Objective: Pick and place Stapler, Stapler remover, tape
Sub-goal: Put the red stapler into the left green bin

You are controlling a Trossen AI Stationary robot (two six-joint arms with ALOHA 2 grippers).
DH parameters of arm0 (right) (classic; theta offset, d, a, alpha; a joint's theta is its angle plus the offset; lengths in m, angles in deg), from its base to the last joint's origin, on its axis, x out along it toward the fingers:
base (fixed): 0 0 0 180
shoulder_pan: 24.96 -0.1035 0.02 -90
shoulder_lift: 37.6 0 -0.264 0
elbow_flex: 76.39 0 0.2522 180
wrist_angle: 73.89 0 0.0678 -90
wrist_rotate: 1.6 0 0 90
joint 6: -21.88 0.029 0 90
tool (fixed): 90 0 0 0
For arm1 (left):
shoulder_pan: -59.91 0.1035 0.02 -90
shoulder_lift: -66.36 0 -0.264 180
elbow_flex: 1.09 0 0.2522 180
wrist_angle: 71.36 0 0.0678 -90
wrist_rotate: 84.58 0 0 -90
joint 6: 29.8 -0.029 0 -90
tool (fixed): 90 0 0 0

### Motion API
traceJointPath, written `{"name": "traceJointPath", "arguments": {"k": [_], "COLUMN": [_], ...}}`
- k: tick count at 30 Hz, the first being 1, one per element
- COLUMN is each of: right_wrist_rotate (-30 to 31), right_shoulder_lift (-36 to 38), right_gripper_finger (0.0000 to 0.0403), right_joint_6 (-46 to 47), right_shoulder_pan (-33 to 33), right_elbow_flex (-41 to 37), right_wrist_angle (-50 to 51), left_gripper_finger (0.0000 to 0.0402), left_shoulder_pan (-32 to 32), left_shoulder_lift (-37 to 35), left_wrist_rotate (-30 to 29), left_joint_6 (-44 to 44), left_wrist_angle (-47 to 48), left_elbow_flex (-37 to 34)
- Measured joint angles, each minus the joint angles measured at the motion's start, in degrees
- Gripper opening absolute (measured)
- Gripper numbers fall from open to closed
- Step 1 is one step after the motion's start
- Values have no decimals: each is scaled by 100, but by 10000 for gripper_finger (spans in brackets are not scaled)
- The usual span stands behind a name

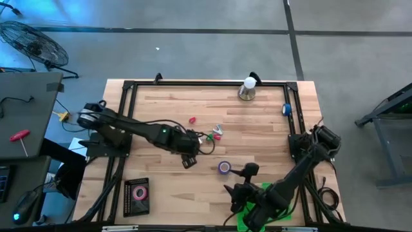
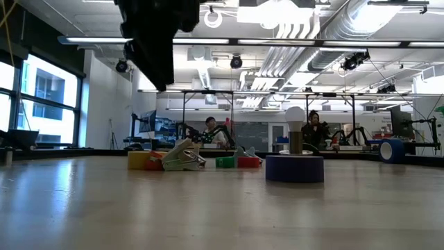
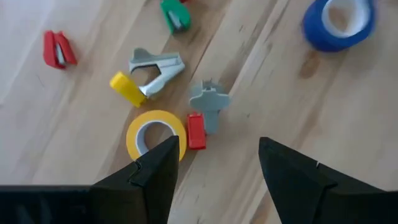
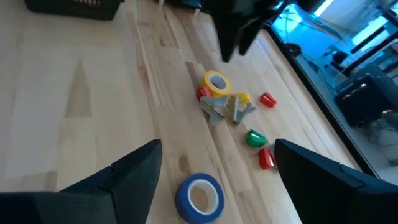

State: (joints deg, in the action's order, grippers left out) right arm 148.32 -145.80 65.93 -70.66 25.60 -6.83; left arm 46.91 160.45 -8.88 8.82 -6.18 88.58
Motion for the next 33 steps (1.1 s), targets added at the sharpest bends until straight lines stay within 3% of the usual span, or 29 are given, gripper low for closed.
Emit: {"name": "traceJointPath", "arguments": {"k": [7, 17, 21, 27, 33], "right_wrist_rotate": [123, 257, 258, 254, 254], "right_shoulder_lift": [0, 0, 0, 0, 0], "right_gripper_finger": [302, 302, 302, 302, 302], "right_joint_6": [739, 749, 750, 756, 844], "right_shoulder_pan": [-115, -161, -161, -161, -161], "right_elbow_flex": [0, 0, 0, 0, 0], "right_wrist_angle": [601, 606, 608, 606, 648], "left_gripper_finger": [213, 213, 213, 213, 213], "left_shoulder_pan": [1, -15, -15, -11, -13], "left_shoulder_lift": [435, 883, 932, 926, 926], "left_wrist_rotate": [244, 630, 447, -357, -344], "left_joint_6": [-444, -1270, -1656, -1656, -1584], "left_wrist_angle": [-110, -32, -136, -315, -1047], "left_elbow_flex": [-1, -1, -129, -413, -517]}}
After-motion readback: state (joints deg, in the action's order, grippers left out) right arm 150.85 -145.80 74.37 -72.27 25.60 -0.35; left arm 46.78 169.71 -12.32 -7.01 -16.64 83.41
